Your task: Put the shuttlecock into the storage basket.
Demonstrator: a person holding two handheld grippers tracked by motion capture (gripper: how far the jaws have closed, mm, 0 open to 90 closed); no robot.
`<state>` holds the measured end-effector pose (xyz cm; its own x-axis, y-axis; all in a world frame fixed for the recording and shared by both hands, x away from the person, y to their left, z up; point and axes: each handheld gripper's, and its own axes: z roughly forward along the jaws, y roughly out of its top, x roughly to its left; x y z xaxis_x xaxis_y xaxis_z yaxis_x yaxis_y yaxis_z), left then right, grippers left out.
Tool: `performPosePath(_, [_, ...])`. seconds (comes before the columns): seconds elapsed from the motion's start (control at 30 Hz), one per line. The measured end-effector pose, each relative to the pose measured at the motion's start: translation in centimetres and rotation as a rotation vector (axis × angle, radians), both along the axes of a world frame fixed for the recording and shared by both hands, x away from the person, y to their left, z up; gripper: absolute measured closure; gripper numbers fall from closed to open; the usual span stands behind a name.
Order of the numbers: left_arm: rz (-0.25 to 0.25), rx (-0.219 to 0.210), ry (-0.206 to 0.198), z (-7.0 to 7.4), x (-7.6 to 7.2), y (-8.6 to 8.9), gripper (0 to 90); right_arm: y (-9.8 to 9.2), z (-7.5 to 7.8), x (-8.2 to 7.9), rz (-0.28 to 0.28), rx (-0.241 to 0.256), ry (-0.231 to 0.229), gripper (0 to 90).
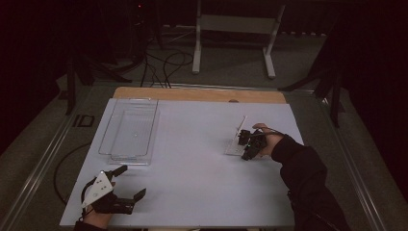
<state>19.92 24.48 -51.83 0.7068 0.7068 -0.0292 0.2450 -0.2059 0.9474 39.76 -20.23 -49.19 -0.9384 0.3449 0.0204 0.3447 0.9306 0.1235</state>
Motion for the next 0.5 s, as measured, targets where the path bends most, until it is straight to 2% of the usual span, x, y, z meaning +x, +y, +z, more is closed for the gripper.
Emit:
performPosePath(0.1, [0.001,0.001,0.0,0.0,0.0,0.0,0.0,0.2,0.1,-0.6,0.018,-0.002,-0.005,66.4])
performPosePath(0.23, [-0.001,0.002,0.001,0.0,0.0,0.0,0.0,0.4,0.3,-1.4,0.056,0.022,-0.004,66.4])
performPosePath(0.3, [-0.001,0.003,0.002,0.0,0.0,-0.1,0.0,0.5,0.3,-1.9,0.083,0.028,-0.019,66.3])
performPosePath(0.5, [-0.003,0.007,0.004,0.0,0.0,-0.1,0.0,0.8,0.5,-2.9,0.128,0.053,-0.01,66.4])
